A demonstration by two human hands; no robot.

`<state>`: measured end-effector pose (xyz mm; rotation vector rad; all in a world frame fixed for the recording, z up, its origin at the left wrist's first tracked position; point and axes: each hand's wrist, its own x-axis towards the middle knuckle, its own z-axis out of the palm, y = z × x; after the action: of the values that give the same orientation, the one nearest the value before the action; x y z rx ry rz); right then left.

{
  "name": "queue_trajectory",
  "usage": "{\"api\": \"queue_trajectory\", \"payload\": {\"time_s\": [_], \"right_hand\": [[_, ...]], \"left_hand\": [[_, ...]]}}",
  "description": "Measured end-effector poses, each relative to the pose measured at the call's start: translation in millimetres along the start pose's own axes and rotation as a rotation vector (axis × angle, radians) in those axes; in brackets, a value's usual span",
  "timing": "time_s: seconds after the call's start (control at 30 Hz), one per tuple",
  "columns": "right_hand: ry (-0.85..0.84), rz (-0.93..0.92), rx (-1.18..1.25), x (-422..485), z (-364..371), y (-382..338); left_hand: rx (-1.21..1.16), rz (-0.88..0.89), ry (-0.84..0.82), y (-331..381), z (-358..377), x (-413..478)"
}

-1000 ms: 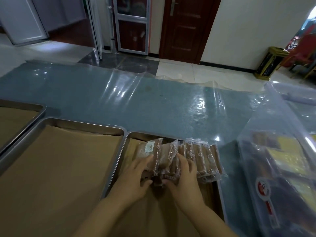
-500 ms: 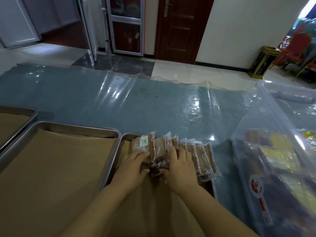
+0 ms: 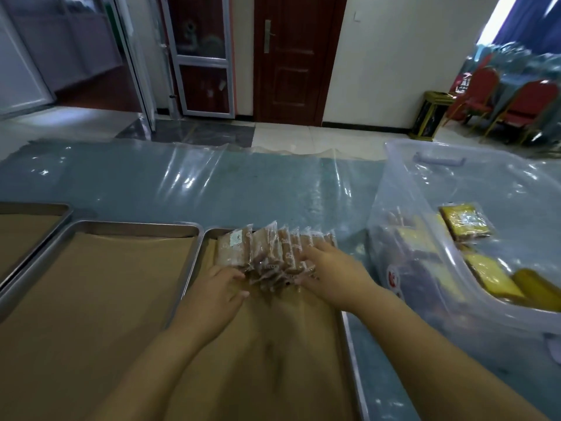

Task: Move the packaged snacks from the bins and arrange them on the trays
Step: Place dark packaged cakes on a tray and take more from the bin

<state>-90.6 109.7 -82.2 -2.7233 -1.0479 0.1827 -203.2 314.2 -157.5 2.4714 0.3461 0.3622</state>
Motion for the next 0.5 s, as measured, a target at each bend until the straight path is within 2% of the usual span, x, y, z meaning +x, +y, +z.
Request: {"api": "queue_trajectory", "payload": {"time_s": [0.17, 0.33, 0.5], "right_hand": [[-0.089, -0.134, -0.054, -57, -55, 1], [-0.005, -0.167, -0.027, -109, -110, 23], [0.046, -0.130, 0.015, -149, -154, 75]], "left_hand": [[0.011, 0.153, -0.003, 63, -28, -20], [0.024, 0.282, 0.034, 142, -47, -28], [0.031, 0.360, 0.031, 219, -45, -25]]}}
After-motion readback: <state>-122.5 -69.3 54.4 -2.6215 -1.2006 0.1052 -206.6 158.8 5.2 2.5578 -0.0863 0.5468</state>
